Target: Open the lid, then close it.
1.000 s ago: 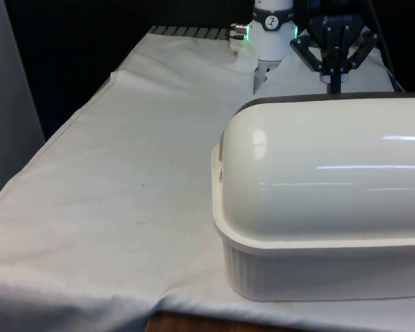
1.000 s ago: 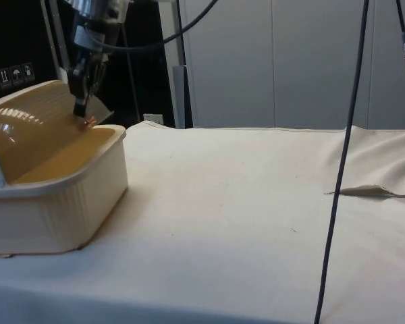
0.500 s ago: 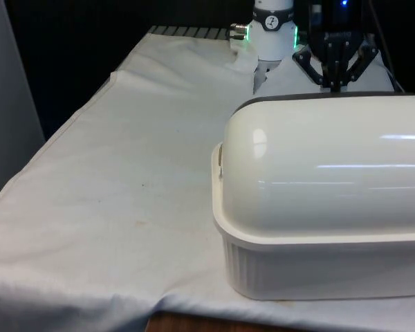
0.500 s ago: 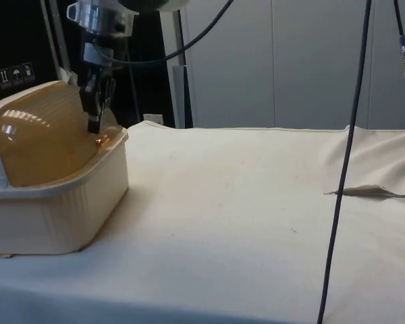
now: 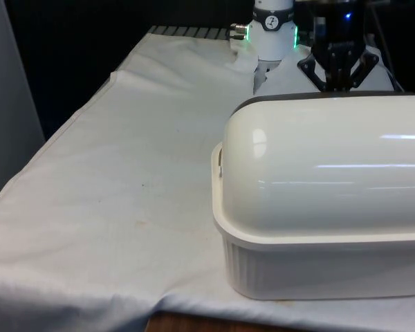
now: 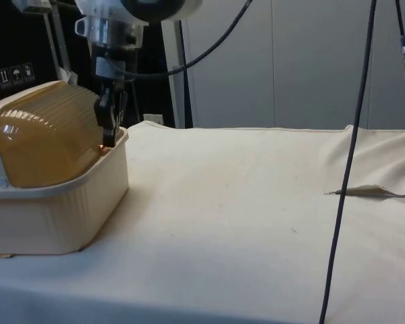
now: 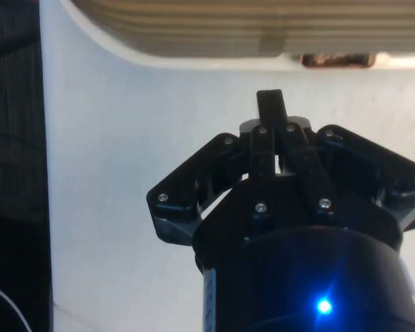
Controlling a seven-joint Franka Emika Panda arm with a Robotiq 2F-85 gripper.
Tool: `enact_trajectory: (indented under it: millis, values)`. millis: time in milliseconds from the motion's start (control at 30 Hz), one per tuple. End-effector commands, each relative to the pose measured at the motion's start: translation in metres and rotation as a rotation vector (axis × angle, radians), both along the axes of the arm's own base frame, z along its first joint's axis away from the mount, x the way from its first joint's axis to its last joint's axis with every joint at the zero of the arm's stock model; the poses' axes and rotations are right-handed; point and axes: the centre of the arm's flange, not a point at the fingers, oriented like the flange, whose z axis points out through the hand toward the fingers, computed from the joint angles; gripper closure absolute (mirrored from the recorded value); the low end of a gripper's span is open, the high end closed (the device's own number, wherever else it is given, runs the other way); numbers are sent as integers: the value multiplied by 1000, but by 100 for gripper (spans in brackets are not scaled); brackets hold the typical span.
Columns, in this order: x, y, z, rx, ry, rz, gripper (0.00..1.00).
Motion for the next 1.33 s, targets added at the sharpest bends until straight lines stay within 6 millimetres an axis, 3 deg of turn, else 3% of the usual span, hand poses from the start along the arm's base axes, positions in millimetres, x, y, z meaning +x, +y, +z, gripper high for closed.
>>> enact_trajectory:
  millis: [0, 433, 633, 733, 800, 1033, 1067, 1100, 1300]
  values:
    - [-2, 1, 0, 0, 2, 2, 100]
    - [-37, 10, 0, 2, 13, 26, 100]
    - [-42, 9, 3, 3, 7, 28, 97]
    - [-43, 9, 3, 4, 6, 27, 84]
    - [-43, 9, 3, 4, 6, 27, 70]
    - [-43, 9, 4, 5, 4, 27, 41]
    - [-43, 9, 4, 4, 5, 27, 30]
    - [-43, 9, 4, 4, 5, 27, 25]
    - [-43, 9, 3, 5, 10, 28, 2]
